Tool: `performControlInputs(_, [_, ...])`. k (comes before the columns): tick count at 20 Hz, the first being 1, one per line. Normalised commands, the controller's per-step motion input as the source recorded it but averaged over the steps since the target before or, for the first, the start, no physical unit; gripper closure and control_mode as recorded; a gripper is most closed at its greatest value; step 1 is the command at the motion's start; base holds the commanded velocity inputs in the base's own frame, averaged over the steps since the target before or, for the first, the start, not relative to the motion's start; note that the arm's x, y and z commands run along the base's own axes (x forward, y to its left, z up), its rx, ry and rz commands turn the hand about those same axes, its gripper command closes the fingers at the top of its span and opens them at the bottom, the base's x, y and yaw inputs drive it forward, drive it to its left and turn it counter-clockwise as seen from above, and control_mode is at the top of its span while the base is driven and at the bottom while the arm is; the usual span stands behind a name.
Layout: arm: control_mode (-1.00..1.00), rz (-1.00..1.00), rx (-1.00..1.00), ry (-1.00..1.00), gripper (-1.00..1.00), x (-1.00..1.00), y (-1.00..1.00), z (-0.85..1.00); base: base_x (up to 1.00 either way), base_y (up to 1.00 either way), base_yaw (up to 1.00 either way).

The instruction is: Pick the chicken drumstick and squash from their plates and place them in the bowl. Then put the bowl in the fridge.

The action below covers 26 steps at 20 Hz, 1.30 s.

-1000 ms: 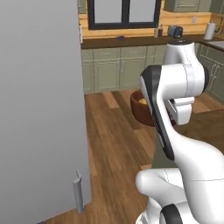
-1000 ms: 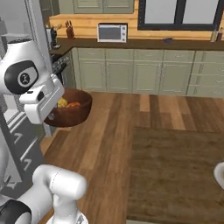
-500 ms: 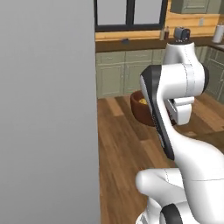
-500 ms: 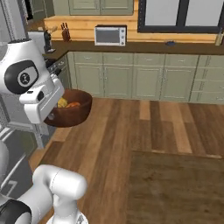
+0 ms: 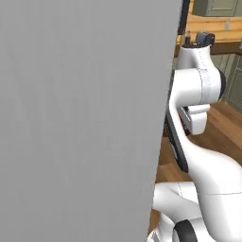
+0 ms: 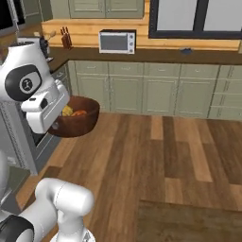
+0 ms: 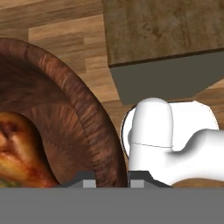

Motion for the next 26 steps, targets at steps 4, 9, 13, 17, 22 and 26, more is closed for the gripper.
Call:
performControlInputs(4, [1.00,0.00,0.00,0.00,1.00,0.00,0.00,0.00,0.56,0.00,0.03])
performControlInputs(9, [1.00,0.00,0.00,0.00,1.00,0.00,0.00,0.00,0.10,0.00,0.27])
performControlInputs(13, [1.00,0.00,0.00,0.00,1.00,0.00,0.00,0.00,0.01,0.00,0.53])
performControlInputs(17, [1.00,0.00,0.00,0.00,1.00,0.00,0.00,0.00,0.05,0.00,0.53])
performControlInputs(22, [1.00,0.00,0.00,0.00,1.00,0.00,0.00,0.00,0.11,-0.01,0.51])
performControlInputs(26, [1.00,0.00,0.00,0.00,1.00,0.00,0.00,0.00,0.04,-0.01,0.52])
